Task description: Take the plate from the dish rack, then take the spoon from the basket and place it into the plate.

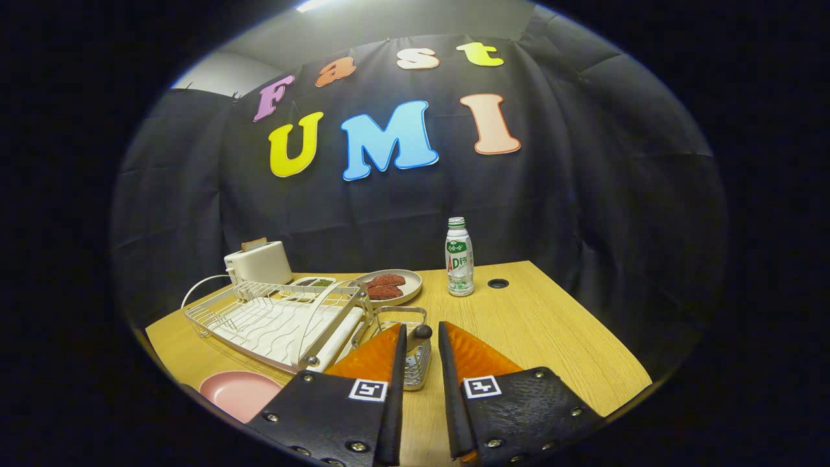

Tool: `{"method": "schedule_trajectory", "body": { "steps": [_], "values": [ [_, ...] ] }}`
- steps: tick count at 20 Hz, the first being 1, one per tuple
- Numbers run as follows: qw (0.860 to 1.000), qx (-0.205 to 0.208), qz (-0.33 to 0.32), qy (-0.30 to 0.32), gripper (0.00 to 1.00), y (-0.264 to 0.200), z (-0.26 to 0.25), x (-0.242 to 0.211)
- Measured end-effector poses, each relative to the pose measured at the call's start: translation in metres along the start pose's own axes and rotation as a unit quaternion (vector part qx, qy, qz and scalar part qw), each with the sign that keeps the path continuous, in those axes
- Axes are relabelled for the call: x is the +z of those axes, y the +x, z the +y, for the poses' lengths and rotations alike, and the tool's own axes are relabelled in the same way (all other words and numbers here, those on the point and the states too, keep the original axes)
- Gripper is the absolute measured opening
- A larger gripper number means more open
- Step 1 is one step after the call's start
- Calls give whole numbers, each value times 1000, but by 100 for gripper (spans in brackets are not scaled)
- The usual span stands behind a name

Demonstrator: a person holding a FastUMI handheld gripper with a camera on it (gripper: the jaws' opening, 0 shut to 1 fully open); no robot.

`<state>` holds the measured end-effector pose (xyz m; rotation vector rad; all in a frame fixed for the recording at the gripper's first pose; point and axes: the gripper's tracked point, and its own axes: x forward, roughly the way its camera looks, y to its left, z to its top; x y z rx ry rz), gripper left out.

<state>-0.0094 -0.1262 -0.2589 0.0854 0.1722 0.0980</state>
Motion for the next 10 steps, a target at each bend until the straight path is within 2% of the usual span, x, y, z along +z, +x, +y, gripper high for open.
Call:
{"method": "schedule_trajectory", "body": {
  "steps": [6, 7, 10],
  "values": [
    [1000, -6, 0, 17, 28, 25, 1, 1],
    [1000, -6, -1, 21, 23, 34, 2, 2],
    [999, -1, 0, 51, 19, 28, 9, 1]
  ]
}}
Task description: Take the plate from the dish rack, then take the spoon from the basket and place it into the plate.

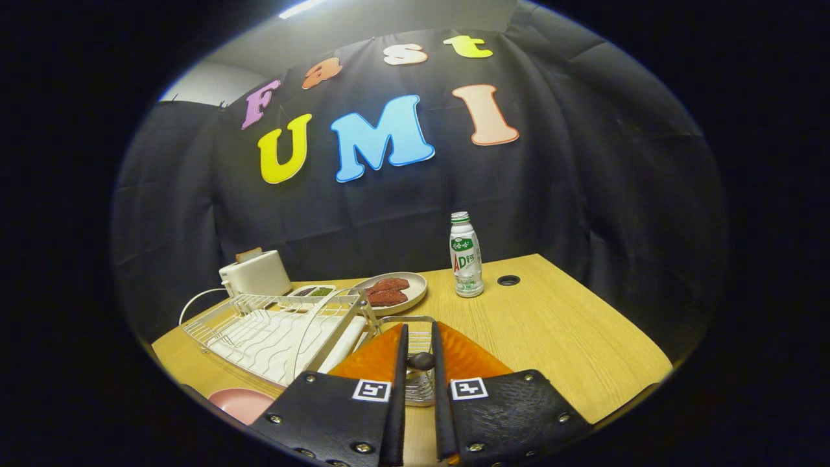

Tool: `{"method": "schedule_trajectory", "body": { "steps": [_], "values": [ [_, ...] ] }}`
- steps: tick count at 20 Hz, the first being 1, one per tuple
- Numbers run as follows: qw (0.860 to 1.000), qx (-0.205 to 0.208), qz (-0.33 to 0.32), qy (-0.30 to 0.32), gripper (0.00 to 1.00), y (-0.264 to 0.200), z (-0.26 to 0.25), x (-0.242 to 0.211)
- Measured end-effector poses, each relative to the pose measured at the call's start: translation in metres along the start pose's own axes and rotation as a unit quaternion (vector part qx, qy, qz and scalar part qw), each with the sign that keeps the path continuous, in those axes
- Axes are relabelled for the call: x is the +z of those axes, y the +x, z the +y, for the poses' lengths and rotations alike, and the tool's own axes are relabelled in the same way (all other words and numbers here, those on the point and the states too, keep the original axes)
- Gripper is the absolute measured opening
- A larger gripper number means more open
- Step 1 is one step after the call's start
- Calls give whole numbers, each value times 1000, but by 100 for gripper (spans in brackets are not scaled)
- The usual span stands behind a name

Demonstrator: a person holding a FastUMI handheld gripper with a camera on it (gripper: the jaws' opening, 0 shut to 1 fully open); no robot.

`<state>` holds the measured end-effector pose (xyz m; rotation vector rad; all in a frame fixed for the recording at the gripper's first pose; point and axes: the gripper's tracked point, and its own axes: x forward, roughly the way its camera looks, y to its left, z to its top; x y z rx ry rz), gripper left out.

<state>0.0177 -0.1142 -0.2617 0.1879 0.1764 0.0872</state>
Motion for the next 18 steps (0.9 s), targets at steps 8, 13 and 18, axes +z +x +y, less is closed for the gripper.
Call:
{"method": "schedule_trajectory", "body": {
  "steps": [8, 13, 18],
  "values": [
    [1000, 11, 13, -18, 7, 0, 24, 25],
    [999, -11, 28, -33, 2, 8, 18, 39],
    [999, -10, 9, -36, 2, 2, 25, 76]
  ]
}}
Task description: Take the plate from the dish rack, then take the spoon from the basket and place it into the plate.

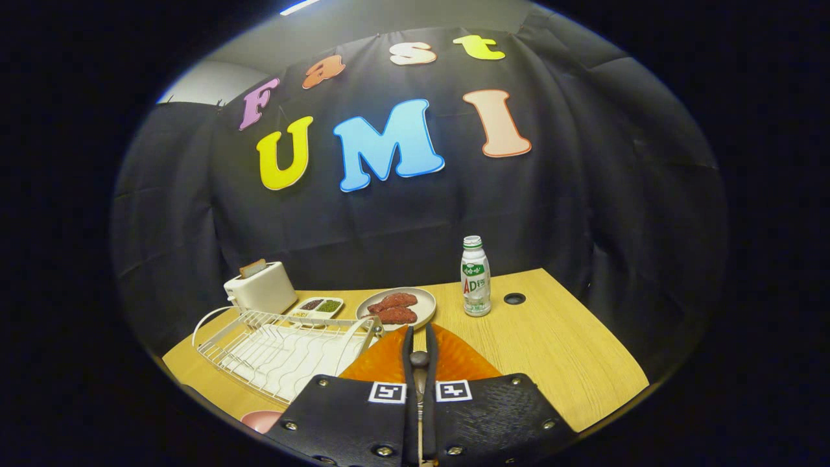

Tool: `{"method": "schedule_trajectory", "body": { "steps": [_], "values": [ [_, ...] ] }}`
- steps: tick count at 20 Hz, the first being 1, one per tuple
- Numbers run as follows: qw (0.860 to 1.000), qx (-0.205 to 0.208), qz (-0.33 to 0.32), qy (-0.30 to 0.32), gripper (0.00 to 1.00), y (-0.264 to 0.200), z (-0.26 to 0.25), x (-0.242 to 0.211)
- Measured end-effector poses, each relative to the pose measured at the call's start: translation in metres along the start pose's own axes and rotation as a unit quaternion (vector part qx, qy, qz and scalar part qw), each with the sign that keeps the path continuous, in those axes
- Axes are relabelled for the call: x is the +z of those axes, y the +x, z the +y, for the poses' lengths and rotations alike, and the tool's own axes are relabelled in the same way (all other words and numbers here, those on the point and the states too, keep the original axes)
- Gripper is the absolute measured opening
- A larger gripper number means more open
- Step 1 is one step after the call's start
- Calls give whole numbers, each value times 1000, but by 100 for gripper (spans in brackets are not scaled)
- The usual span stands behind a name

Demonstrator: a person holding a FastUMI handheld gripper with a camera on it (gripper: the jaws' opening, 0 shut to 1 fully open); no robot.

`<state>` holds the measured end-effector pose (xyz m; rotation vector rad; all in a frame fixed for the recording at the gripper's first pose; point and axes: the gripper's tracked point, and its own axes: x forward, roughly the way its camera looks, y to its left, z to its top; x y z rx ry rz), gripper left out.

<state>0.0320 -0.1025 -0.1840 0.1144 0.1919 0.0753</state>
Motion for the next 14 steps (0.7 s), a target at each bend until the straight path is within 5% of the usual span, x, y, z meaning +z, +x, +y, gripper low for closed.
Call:
{"method": "schedule_trajectory", "body": {
  "steps": [14],
  "values": [
    [998, 10, -41, -43, 2, -83, 58, 96]
  ]
}}
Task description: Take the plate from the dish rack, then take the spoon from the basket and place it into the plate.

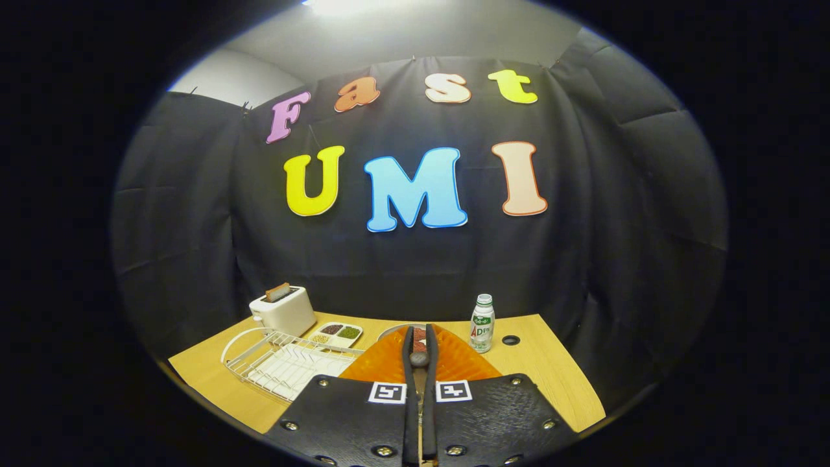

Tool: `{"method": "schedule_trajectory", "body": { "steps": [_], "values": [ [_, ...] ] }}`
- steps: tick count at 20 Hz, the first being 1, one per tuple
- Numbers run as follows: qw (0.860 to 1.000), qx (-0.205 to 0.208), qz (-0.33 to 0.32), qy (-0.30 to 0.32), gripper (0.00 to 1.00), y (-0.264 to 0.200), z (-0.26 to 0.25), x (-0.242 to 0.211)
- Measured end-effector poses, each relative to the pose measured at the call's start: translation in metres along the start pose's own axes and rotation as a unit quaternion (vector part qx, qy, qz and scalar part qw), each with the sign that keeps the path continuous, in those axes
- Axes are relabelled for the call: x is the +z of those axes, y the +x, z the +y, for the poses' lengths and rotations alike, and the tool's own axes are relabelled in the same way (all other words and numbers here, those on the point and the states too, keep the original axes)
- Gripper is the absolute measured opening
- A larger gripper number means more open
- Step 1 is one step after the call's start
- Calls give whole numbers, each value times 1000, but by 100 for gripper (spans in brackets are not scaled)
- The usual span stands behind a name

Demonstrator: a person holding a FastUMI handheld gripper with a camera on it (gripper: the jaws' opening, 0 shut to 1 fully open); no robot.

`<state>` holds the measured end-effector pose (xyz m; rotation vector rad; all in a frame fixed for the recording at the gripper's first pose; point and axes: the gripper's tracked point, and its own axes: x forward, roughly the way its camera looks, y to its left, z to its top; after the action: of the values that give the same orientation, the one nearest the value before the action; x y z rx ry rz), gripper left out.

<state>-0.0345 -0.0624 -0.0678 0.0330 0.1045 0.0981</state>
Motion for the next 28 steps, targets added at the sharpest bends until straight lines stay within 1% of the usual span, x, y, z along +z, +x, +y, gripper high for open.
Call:
{"method": "schedule_trajectory", "body": {
  "steps": [3, 6, 11, 14, 19, 24, 28],
  "values": [
    [1000, 12, 4, 11, 2, -16, 19, 0],
    [999, 26, 15, 10, 2, -30, 39, -10],
    [997, 61, 52, 20, 2, -44, 80, -47],
    [993, 92, 73, 16, 2, -50, 108, -75],
    [986, 124, 115, 3, 2, -48, 141, -122],
    [979, 149, 142, -16, 3, -41, 170, -155],
    [973, 160, 161, -40, 3, -34, 182, -181]
  ]
}}
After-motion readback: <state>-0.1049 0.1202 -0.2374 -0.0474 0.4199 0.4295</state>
